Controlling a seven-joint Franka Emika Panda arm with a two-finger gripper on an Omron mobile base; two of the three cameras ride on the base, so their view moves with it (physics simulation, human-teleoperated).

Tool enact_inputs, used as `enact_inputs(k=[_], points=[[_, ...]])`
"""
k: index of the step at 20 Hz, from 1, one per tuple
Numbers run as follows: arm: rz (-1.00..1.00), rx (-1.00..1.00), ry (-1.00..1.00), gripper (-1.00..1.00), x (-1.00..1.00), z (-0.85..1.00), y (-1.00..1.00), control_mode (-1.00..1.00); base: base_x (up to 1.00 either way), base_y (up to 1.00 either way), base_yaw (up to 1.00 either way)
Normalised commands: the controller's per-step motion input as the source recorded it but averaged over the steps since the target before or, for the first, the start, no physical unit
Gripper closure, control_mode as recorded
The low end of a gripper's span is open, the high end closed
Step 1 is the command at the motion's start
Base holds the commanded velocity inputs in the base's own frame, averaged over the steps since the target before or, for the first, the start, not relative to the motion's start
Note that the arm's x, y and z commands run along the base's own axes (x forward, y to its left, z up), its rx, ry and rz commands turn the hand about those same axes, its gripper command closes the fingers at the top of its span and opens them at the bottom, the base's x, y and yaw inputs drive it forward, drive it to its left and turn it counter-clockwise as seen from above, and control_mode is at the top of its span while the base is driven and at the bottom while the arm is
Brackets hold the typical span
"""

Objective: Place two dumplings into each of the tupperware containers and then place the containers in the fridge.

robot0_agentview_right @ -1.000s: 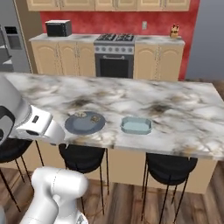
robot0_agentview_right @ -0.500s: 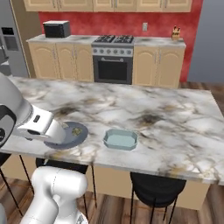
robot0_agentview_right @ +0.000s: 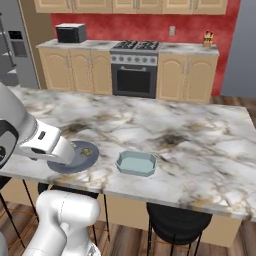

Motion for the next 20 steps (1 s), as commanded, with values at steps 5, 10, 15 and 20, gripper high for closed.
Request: enact_inputs(k=[5, 10, 15, 20], points=[[0.00, 0.00, 0.00, -1.00, 0.00, 0.00, 0.00, 1.00, 0.20, -0.14, 0.01], [0.00, 0.00, 0.00, -1.00, 0.16, -0.04, 0.00, -1.00, 0.00, 0.00, 0.00], [0.05, 0.00, 0.04, -1.00, 0.98, -0.52, 0.66, -1.00, 0.00, 0.00, 0.00], [0.09, 0.01, 0.14, -1.00, 1.00, -0.62, 0.62, -1.00, 0.00, 0.00, 0.00]])
